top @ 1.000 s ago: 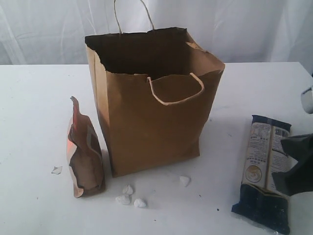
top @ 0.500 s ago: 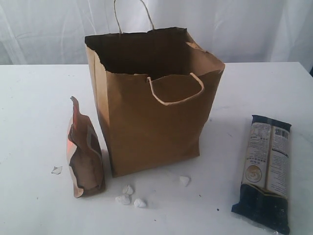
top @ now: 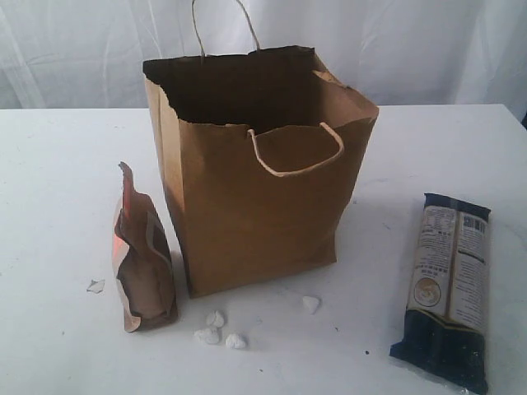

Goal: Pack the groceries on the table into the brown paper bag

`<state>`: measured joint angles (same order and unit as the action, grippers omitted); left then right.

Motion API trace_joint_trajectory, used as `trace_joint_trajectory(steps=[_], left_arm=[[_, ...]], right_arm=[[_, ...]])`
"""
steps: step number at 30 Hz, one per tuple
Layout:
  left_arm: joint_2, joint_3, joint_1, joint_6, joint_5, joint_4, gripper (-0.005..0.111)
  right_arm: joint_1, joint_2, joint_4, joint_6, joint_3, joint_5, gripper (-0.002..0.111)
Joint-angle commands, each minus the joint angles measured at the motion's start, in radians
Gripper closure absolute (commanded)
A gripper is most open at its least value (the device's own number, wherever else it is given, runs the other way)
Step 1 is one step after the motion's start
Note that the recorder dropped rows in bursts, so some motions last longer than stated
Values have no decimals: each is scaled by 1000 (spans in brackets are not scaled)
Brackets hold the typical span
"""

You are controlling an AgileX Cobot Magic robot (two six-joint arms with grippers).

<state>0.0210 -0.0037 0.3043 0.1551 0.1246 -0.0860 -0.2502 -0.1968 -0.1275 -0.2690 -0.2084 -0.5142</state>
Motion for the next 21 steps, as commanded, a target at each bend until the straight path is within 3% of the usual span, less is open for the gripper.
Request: trace_joint_trajectory(steps=[1, 21], left_arm=[[-9, 4, -3, 3, 0, 3, 106], [-9, 4, -3, 3, 0, 3, 106]], right_arm=[[6, 68, 4, -6, 38, 95, 108], [6, 197, 2, -6, 191, 100, 108]])
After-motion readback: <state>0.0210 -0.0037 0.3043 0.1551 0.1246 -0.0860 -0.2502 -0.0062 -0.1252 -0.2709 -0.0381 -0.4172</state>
